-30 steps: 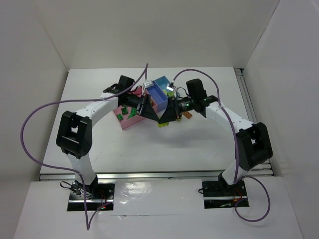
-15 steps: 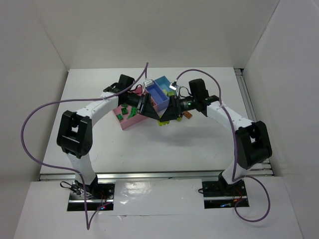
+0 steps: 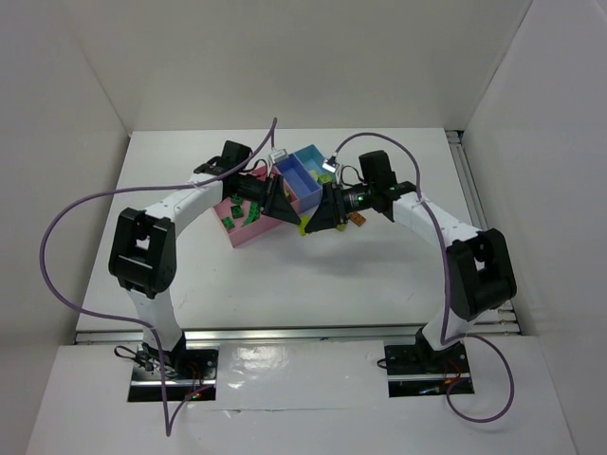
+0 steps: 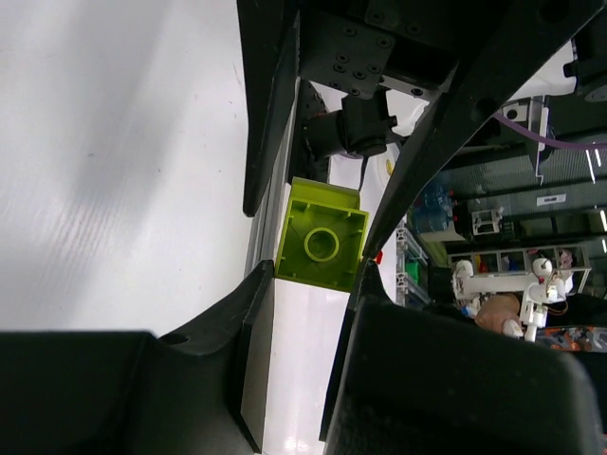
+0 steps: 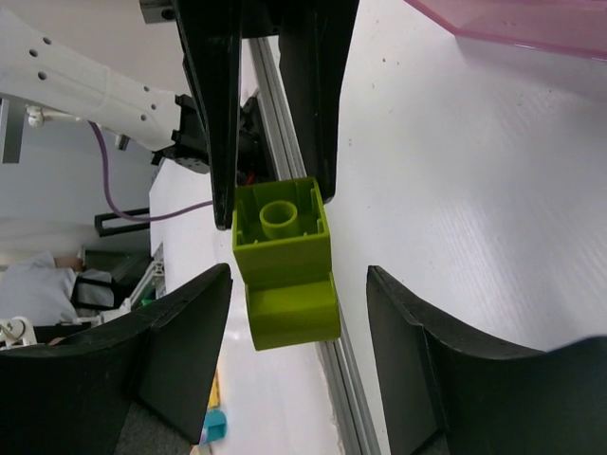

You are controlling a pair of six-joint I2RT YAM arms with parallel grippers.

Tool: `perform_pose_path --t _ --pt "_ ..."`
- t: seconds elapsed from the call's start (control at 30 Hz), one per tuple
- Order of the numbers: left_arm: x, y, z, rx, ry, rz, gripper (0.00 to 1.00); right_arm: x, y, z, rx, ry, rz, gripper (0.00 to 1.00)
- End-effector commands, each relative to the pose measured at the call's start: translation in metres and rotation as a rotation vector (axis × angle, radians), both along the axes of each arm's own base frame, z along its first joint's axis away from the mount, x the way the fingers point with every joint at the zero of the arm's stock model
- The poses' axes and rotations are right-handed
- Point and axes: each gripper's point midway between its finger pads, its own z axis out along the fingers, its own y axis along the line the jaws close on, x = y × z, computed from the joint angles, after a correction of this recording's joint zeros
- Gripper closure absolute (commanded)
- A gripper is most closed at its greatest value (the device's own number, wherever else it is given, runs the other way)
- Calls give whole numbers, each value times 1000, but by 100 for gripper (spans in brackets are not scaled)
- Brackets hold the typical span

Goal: Sort the legos into containers by color

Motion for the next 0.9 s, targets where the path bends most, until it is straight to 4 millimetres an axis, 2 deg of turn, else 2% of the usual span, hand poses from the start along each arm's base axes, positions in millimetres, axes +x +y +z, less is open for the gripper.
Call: perform_pose_path --t 0.0,0.1,0.13,0.2,0.23,0.33,0.37,0.4,0.47,0.5,0.57,0.63,0.8,0.87 --pt "9 0 12 -38 -46 -5 100 2 -2 -2 10 -16 15 34" --pt "12 3 12 -38 -46 4 100 2 -1 0 19 -23 22 38" --pt "13 3 11 -29 -40 11 100 2 -1 -4 16 -13 22 47" --pt "14 2 11 -32 -48 11 100 2 0 -6 20 0 31 56" --pt "15 6 15 -35 -57 20 100 3 0 -7 14 -2 24 66" --pt "17 6 14 -28 -59 26 100 7 0 -6 4 -4 6 72" --pt "19 8 14 -26 -49 37 100 12 -1 -10 -18 -12 -20 76" --pt "20 9 11 -20 -53 43 100 12 -2 -13 -36 -1 -35 76" --pt "26 11 11 -14 -45 69 100 23 -9 -23 -119 -23 -108 83" --pt "30 14 8 -4 -36 90 100 26 -12 -25 -147 -30 -138 89" --pt "35 18 9 7 -25 122 100 32 -17 -29 -190 -43 -195 91" --pt "37 17 9 9 -24 133 100 36 -22 -24 -188 -59 -240 91" --pt "55 21 0 81 3 240 100 50 -36 -28 -238 -70 -340 90" --pt "74 27 -6 136 -2 328 100 55 -42 -30 -273 -79 -380 88"
